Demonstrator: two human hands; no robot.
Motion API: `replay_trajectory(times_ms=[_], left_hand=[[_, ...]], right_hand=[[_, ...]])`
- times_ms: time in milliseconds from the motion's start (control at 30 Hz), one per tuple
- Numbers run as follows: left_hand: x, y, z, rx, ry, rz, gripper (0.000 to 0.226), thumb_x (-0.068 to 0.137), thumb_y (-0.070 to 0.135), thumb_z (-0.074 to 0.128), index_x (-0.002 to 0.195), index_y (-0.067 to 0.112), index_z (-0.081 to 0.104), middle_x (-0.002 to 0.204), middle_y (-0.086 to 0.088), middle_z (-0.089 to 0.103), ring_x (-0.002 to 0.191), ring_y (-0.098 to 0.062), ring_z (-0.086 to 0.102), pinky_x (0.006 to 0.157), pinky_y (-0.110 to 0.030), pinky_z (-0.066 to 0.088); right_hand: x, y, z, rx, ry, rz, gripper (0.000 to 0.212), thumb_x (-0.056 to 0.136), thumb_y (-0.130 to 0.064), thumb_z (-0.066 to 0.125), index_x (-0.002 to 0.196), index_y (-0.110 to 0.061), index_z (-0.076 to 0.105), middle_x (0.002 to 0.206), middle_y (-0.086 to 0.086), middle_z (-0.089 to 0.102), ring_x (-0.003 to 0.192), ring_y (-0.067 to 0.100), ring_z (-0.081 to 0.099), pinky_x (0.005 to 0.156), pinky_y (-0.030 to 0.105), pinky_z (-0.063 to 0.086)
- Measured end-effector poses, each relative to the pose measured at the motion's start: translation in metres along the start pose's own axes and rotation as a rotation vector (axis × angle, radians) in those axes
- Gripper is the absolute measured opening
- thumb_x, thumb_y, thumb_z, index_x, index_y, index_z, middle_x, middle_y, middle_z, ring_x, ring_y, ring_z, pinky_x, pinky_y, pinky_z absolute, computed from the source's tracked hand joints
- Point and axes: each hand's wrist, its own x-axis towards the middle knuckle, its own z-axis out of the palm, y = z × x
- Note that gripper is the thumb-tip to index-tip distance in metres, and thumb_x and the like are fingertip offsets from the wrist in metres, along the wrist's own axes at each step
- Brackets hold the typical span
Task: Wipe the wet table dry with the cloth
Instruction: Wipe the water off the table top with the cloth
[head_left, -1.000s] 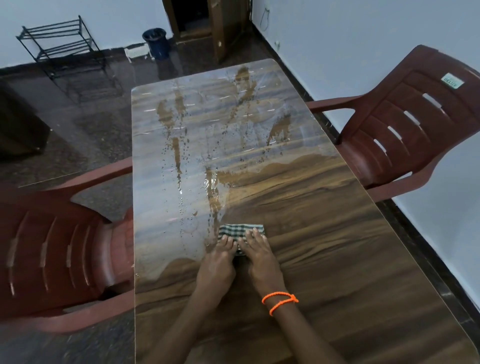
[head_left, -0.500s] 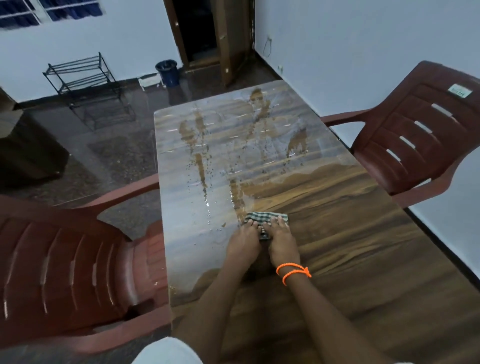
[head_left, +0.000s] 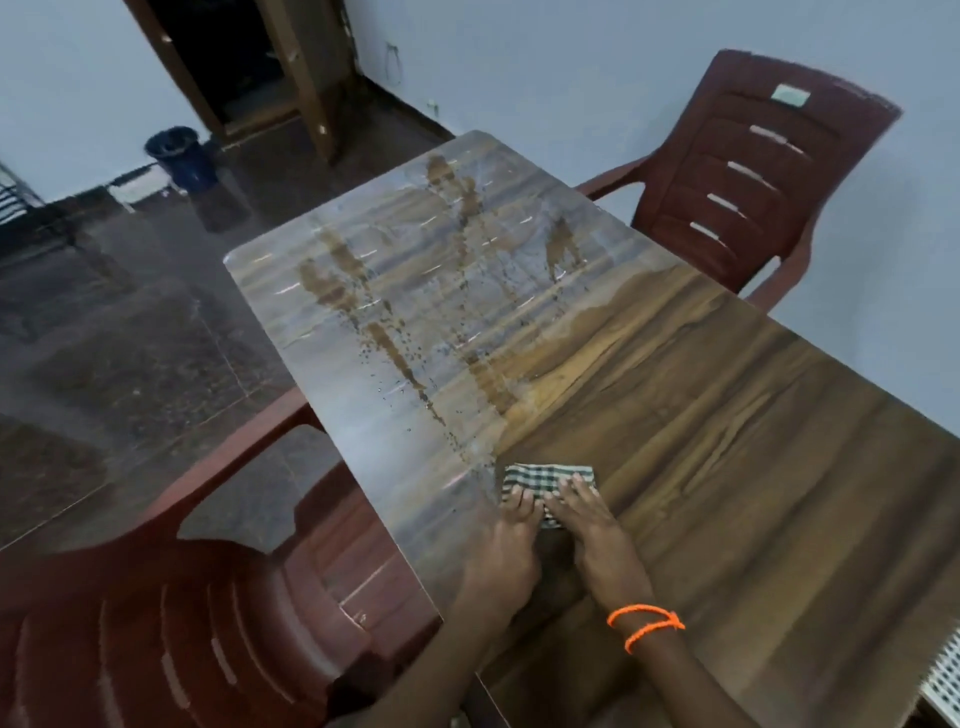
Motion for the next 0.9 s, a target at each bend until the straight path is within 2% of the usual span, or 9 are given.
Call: replay_trajectory(times_ms=[133,200,233,367,433,533,700,800,900], left_hand=[[0.021,0.002,-0.006,0.042,-0.025,0.038,0.053,0.094,0.013,0.042,0.147,0.018,0.038,0.157,-0.002,0.030,0.146,-0.018,0.022,0.115,-0.040,0.031],[0.038,-0.003,-0.017,0.080,-0.041,0.084,0.049,0.096,0.015,0.041,0.146,0.018,0.040,0.156,-0.002,0.032,0.145,-0.017,0.024,0.115,-0.039,0.030],[0.045,-0.009,-0.024,0.092,-0.049,0.100,0.049,0.096,0.016,0.043,0.145,0.018,0.042,0.155,-0.001,0.035,0.144,-0.016,0.028,0.114,-0.039,0.031],[0.063,-0.046,-0.040,0.081,-0.053,0.101,0.044,0.093,0.022,0.040,0.134,0.028,0.054,0.136,0.002,0.056,0.124,-0.021,0.054,0.099,-0.038,0.048],[0.056,-0.062,-0.050,0.066,-0.023,0.132,0.042,0.093,0.023,0.042,0.132,0.029,0.057,0.138,0.003,0.055,0.127,-0.018,0.052,0.101,-0.034,0.046],[0.026,-0.078,-0.058,0.036,0.019,0.201,0.041,0.092,0.015,0.049,0.133,0.016,0.059,0.141,-0.005,0.053,0.136,-0.018,0.043,0.112,-0.031,0.035],[-0.031,-0.086,-0.056,-0.016,0.051,0.193,0.058,0.081,0.024,0.030,0.126,0.012,0.064,0.135,-0.009,0.059,0.131,-0.022,0.050,0.108,-0.033,0.039],[-0.061,-0.077,-0.040,-0.034,0.030,0.158,0.054,0.082,0.013,0.038,0.131,0.012,0.061,0.139,-0.009,0.054,0.133,-0.024,0.047,0.111,-0.035,0.036],[-0.075,-0.062,-0.031,-0.032,0.024,0.156,0.050,0.087,0.004,0.050,0.137,0.012,0.055,0.146,-0.007,0.047,0.140,-0.022,0.037,0.112,-0.038,0.036]], right_hand=[[0.002,-0.001,-0.011,-0.041,0.045,0.107,0.080,0.061,0.019,0.043,0.129,-0.018,0.059,0.143,0.004,0.046,0.140,0.022,0.031,0.117,0.022,0.010],[0.017,-0.007,-0.006,-0.037,0.102,0.175,0.074,0.062,0.018,0.043,0.126,-0.015,0.061,0.139,0.007,0.050,0.138,0.024,0.033,0.116,0.018,0.010],[0.025,-0.014,-0.002,-0.025,0.131,0.207,0.070,0.064,0.013,0.041,0.125,-0.013,0.062,0.138,0.009,0.051,0.137,0.025,0.034,0.116,0.019,0.012],[0.046,-0.039,0.025,-0.046,0.207,0.279,0.065,0.067,0.004,0.038,0.126,-0.011,0.061,0.139,0.018,0.051,0.137,0.034,0.034,0.114,0.046,0.027],[0.049,-0.051,0.041,-0.054,0.211,0.267,0.062,0.071,0.006,0.041,0.128,-0.012,0.060,0.139,0.018,0.050,0.138,0.034,0.033,0.114,0.047,0.024],[0.035,-0.073,0.064,-0.056,0.191,0.240,0.064,0.072,0.010,0.047,0.131,-0.013,0.057,0.142,0.015,0.047,0.141,0.031,0.029,0.115,0.043,0.016],[-0.007,-0.102,0.079,-0.045,0.149,0.172,0.062,0.073,0.004,0.043,0.132,-0.013,0.056,0.143,0.011,0.047,0.142,0.028,0.027,0.114,0.044,0.019],[-0.033,-0.100,0.072,-0.036,0.118,0.143,0.060,0.076,-0.005,0.031,0.127,-0.013,0.060,0.141,0.009,0.051,0.140,0.025,0.031,0.115,0.040,0.019],[-0.048,-0.089,0.056,-0.044,0.112,0.097,0.063,0.074,-0.007,0.027,0.127,-0.014,0.061,0.140,0.008,0.051,0.139,0.024,0.033,0.116,0.036,0.017]])
